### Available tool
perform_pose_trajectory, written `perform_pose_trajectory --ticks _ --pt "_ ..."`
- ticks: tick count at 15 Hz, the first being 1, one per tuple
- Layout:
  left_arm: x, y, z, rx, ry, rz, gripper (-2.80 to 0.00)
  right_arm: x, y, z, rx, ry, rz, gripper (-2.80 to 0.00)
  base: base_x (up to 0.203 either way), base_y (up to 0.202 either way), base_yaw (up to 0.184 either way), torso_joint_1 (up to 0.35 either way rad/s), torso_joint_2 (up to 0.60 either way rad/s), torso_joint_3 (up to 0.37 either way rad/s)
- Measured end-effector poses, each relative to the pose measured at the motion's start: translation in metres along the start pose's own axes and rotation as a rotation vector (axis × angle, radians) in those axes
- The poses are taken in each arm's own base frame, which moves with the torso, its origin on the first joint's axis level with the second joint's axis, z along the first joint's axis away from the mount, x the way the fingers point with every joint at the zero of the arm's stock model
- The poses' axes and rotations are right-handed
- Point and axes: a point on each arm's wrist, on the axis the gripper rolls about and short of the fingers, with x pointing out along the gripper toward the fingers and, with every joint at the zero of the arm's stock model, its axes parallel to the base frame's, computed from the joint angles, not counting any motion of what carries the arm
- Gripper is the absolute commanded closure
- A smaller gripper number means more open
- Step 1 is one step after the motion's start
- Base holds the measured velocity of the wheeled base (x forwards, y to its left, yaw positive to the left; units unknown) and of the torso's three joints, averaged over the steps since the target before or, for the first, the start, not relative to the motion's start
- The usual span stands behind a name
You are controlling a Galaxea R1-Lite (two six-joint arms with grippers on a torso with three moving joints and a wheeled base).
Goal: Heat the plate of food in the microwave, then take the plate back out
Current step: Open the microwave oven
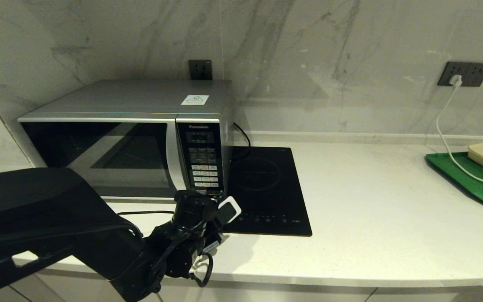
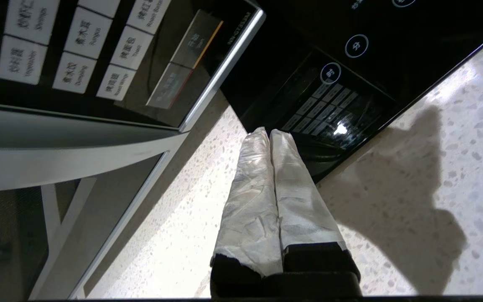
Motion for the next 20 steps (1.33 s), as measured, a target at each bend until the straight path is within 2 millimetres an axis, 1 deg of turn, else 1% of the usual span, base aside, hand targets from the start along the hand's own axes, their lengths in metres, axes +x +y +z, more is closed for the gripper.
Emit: perform_pose_trajectory --ticks 5,8,11,16,20 --pt "0.008 -0.010 0.003 0.019 -0.027 0.005 0.00 0.000 0.000 0.000 0.000 0.000 0.000 0.00 0.000 0.000 0.000 0.000 0.00 0.000" --pt "0.013 -0.010 0.007 0.020 -0.036 0.012 0.00 0.000 0.000 0.000 0.000 0.000 0.000 0.00 0.000 0.000 0.000 0.000 0.00 0.000" --pt "0.014 -0.010 0.008 0.024 -0.037 0.012 0.00 0.000 0.000 0.000 0.000 0.000 0.000 0.00 0.000 0.000 0.000 0.000 0.00 0.000" --pt "0.011 -0.006 0.007 0.018 -0.012 0.055 0.00 0.000 0.000 0.000 0.000 0.000 0.000 0.00 0.000 0.000 0.000 0.000 0.00 0.000" --pt "0.012 0.002 0.003 0.006 0.019 0.092 0.00 0.000 0.000 0.000 0.000 0.000 0.000 0.00 0.000 0.000 0.000 0.000 0.00 0.000"
